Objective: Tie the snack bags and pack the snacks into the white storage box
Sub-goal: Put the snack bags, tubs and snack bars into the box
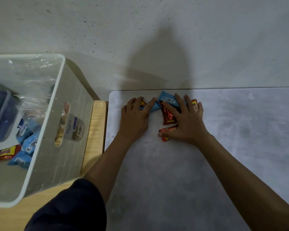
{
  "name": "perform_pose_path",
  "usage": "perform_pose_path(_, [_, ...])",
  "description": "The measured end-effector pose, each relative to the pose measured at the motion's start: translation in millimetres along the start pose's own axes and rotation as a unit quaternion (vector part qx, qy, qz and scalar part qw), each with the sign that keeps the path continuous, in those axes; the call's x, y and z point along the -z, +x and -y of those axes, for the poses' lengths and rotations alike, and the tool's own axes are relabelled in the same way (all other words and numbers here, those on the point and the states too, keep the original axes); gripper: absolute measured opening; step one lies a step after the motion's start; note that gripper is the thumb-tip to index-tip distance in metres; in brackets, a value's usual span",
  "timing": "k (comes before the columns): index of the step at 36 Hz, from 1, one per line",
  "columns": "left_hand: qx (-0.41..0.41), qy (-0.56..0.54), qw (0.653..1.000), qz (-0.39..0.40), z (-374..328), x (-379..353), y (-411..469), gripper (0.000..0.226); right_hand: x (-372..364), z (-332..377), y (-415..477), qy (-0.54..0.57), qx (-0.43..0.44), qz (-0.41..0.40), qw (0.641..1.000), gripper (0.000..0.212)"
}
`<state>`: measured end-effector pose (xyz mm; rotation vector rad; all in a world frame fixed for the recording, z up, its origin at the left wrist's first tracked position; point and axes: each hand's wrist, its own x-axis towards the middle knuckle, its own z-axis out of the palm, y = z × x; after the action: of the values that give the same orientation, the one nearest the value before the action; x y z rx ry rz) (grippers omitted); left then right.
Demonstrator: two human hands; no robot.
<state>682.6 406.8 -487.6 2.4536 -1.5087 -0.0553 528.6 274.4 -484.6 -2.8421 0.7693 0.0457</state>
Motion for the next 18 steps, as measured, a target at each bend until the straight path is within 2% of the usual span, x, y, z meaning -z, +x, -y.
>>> perform_pose_path(3, [0.006,-0.017,1.000,0.009,1.6,0.7,-0.4,0.051,0.7,-3.0,-1.5,-0.012,0.022,0.014,1.000,0.117])
perform_pose_path(6, [0.015,-0.030,0.999,0.016,1.3,2.6,-0.3,0.051,0.8,-3.8,-1.9,-0.019,0.039,0.011,0.999,0.117])
perform_pose_path(13, [0.024,-0.031,0.999,-0.002,3.1,1.3,0.0,0.048,-4.1,9.3,0.9,0.011,-0.001,-0.015,1.000,0.090])
perform_pose_path(18, [0.056,-0.028,0.997,-0.036,4.9,-1.1,-5.2,0.046,-5.3,13.4,4.2,0.002,-0.014,-0.026,1.000,0.086])
